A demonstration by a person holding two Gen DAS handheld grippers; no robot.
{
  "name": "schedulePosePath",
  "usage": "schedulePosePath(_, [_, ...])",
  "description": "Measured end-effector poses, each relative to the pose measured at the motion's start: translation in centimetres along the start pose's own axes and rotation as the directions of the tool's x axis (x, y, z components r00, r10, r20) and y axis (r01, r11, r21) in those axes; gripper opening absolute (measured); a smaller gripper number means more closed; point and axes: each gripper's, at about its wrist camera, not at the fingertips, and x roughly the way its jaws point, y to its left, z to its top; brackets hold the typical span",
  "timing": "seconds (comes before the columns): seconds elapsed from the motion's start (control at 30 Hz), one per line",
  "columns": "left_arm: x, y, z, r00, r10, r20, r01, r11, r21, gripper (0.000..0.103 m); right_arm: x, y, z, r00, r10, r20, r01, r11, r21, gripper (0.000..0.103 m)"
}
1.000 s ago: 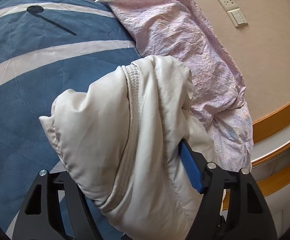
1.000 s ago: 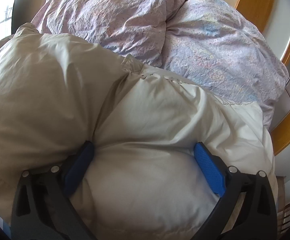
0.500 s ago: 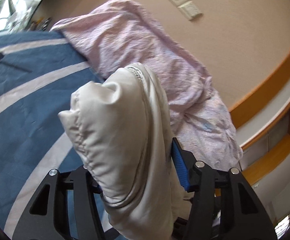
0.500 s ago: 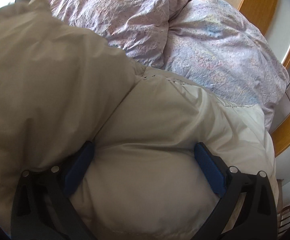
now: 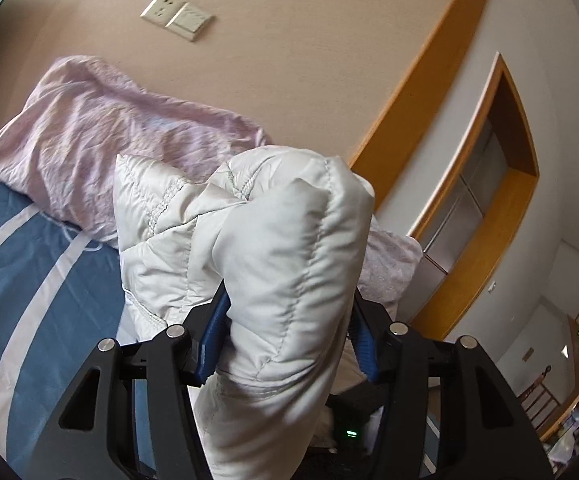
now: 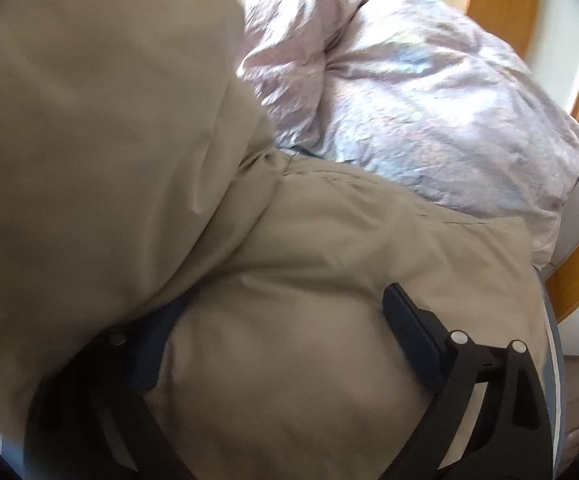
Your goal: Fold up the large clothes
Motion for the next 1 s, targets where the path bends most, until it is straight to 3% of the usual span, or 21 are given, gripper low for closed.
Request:
schedulePosePath(0.07, [0.2,-0.9,-0.1,1.0,-0.013,-0.003,0.013,1.0,0.017,0.054,-2.1,-2.2,-0.7,0.999,0.022,0.038,-0.024,0.999,0.044,0.096])
schedulePosePath(0.2, [0.7,-2.4,-0.6,0.999,-0.039,-0.019,0.04,0.998,0.041,0.054,-5.2,-7.0,-2.8,0.995,-0.034,0.092,0.021,0.99,0.137,0.096])
schedulePosePath(0.43, [3.3,-7.6,-2.8,0.988,-0.115,-0.099,0.128,0.983,0.132,0.054,-6.1,-15.4,-7.0,0.995,-0.095,0.012,0.086,0.942,0.323,0.096])
schedulePosePath(0.73, [8.7,-14.4,-9.1,0.941,-0.159,-0.3,0.239,0.937,0.256,0.054,-7.2,-22.3,-10.5,0.991,-0.133,-0.012,0.122,0.857,0.5,0.096])
schedulePosePath(0.9, [10.3,-16.8,-12.9,0.919,-0.138,-0.37,0.276,0.895,0.351,0.055,-9.0,-26.1,-10.8,0.995,-0.086,0.048,0.042,0.807,0.589,0.096])
schedulePosePath(1.0, [10.8,-17.8,-14.8,0.915,-0.11,-0.388,0.284,0.859,0.426,0.055,-10.2,-27.3,-9.6,0.993,0.004,0.122,-0.076,0.799,0.597,0.096])
